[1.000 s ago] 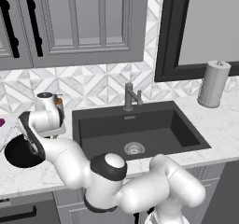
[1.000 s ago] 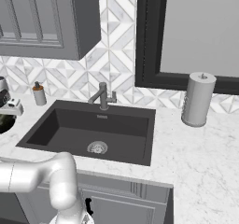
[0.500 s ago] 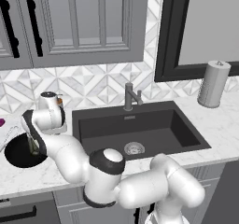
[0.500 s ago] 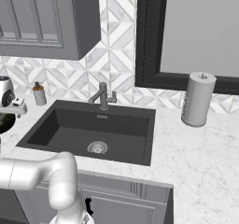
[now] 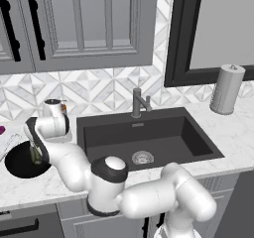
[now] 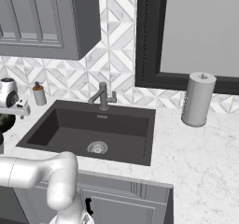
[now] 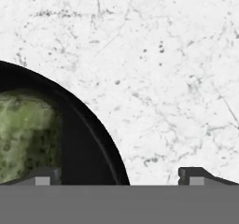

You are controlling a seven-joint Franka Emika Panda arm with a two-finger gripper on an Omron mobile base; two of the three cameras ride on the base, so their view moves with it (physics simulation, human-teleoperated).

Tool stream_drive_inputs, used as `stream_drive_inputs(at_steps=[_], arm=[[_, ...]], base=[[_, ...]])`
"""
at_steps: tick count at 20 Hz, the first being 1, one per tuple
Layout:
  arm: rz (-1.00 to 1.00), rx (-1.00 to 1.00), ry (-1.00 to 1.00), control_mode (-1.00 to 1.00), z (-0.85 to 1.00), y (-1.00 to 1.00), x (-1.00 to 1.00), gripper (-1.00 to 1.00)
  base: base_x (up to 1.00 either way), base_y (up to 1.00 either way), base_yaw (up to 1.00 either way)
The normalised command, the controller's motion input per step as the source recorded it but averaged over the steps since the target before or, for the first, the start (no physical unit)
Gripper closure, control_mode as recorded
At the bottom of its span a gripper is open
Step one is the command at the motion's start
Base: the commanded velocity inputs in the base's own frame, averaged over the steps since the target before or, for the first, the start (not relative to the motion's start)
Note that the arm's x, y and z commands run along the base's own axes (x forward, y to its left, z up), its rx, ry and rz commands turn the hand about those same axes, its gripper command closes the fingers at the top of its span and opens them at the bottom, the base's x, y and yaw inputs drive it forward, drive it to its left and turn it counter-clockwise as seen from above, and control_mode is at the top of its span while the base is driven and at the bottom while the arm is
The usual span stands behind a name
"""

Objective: Pick the cucumber from the sink and place it in the bowl. Then pick the bowl and place it in the microwave. Then close the microwave door and press the start button.

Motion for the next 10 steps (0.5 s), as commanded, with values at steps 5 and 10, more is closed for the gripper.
stream_drive_inputs(at_steps=[5,10], arm=[[0.0,0.0,0.01,-1.0,-0.27,0.11,0.2,-1.0],[0.0,0.0,0.0,-1.0,-0.25,0.39,0.09,1.0]], base=[[0.0,0.0,0.0],[0.0,0.0,0.0]])
